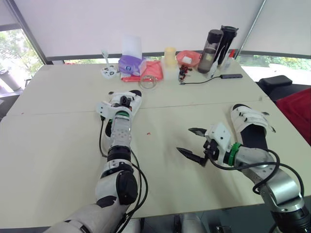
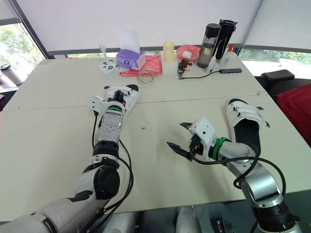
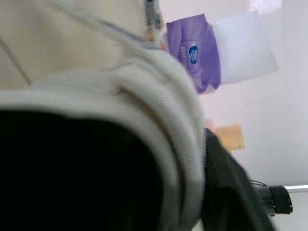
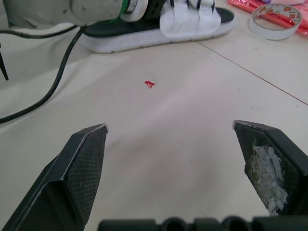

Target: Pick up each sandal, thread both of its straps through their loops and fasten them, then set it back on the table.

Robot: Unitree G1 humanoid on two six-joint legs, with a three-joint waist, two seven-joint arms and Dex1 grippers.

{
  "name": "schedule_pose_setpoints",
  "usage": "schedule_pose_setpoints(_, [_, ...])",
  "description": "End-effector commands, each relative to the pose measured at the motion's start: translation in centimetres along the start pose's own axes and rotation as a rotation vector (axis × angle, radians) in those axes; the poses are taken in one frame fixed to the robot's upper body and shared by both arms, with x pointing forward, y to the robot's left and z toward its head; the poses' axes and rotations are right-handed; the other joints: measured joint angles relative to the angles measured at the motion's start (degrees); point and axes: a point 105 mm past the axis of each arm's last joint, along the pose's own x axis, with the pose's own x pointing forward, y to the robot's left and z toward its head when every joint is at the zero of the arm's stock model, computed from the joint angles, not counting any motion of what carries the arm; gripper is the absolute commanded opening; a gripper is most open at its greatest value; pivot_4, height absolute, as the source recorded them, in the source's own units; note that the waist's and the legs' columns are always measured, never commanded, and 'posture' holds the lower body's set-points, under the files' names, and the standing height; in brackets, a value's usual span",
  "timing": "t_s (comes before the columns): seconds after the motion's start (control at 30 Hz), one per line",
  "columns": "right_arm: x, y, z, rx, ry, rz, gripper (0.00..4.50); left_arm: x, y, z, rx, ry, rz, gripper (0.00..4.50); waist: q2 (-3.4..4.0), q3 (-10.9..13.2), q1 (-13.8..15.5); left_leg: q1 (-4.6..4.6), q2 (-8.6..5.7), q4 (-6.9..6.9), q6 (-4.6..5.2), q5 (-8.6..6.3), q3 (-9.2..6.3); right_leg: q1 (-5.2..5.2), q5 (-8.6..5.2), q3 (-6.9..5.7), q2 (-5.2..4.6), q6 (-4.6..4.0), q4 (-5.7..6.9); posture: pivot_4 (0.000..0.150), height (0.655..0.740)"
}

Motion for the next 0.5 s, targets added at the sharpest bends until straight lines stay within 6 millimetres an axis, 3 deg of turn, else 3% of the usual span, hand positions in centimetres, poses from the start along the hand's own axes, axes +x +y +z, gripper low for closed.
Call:
schedule_pose_setpoints(0.03, [-0.3, -0.3, 0.8, -0.038, -0.026, -0.012, 4.5, -0.4, -0.1, 0.1, 0.001, -0.009, -0.018, 3.17, 0.01, 0.0, 0.0, 0.01, 0.0, 0.0, 0.0, 0.0, 0.0, 0.01, 0.0, 0.0, 0.0, 0.0, 0.01, 0.15, 0.74])
schedule_pose_setpoints(0.1, [-0.3, -0.1, 0.7, -0.035, -0.026, -0.012, 4.5, -0.9, 0.0, 0.2, 0.01, -0.005, -0.024, 4.2, 0.01, 0.0, -0.2, 0.03, 0.0, 0.01, 0.0, 0.0, 0.0, 0.02, 0.0, 0.01, 0.0, 0.0, 0.02, 0.15, 0.74])
schedule_pose_setpoints(0.13, [-0.3, -0.1, 0.6, -0.034, -0.026, -0.012, 4.5, -1.1, 0.0, 0.3, 0.014, -0.002, -0.022, 4.48, 0.01, 0.0, -0.4, 0.05, 0.01, 0.0, 0.0, 0.0, 0.01, 0.02, 0.01, 0.03, 0.0, 0.0, 0.03, 0.15, 0.74])
schedule_pose_setpoints(0.23, [-0.5, 0.3, 0.4, -0.03, -0.023, -0.011, 4.5, -2.2, 0.4, 0.6, 0.038, 0.014, 0.012, 4.48, 0.06, 0.0, -0.7, 0.12, 0.01, -0.04, 0.0, 0.0, 0.03, 0.03, 0.0, 0.09, 0.01, 0.0, 0.09, 0.15, 0.74])
schedule_pose_setpoints(0.33, [-0.6, 0.4, 0.0, -0.023, -0.018, -0.015, 4.5, -4.6, 0.7, 1.9, 0.078, 0.04, 0.028, 4.48, 0.07, -0.1, -1.6, 0.13, 0.01, -0.04, 0.0, 0.0, 0.03, 0.03, 0.0, 0.15, 0.01, 0.0, 0.1, 0.15, 0.74])
schedule_pose_setpoints(0.5, [-0.7, 0.6, -0.2, 0.003, -0.026, -0.02, 4.5, -8.4, 1.4, 3.0, 0.324, 0.149, 0.034, 4.48, 0.12, -0.1, -1.4, 0.35, 0.0, -0.06, 0.06, -0.04, 0.2, 0.1, -0.01, 0.42, 0.02, 0.0, 0.15, 0.15, 0.74])
